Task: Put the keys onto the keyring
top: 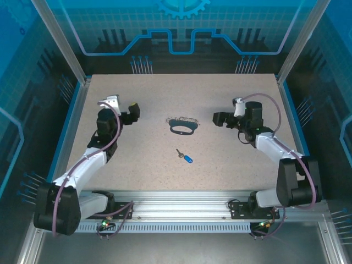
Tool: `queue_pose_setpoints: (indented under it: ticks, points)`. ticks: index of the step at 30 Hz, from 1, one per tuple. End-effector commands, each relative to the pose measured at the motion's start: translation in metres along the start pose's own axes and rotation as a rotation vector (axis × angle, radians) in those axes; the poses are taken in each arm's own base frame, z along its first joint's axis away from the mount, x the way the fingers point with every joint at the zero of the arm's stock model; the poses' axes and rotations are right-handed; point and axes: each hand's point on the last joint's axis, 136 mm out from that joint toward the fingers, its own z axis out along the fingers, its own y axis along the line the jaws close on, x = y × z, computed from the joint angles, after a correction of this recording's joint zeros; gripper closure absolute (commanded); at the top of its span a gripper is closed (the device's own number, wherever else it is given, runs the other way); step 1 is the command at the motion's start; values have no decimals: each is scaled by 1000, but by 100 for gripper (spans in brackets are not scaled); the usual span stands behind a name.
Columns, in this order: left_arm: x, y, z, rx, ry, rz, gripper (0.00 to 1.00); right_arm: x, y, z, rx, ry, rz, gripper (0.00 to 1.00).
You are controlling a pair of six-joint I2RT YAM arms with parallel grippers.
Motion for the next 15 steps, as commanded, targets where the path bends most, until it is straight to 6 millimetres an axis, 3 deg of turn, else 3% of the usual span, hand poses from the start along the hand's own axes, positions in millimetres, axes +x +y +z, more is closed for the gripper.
queue_pose_setpoints:
  ticks: [1,5,6,15]
  points:
    - [11,-28,-7,61,86,-88,2,5,21,10,-98,50,24,4]
    - [20,-56,-13,116,139,-124,2,27,26,34,-85,168,-9,14]
    - [22,-61,-13,127,152,-134,2,23,31,39,-84,175,-29,15]
    - [59,-119,-3,253,325,-213,6,47,29,85,-24,295,-49,21]
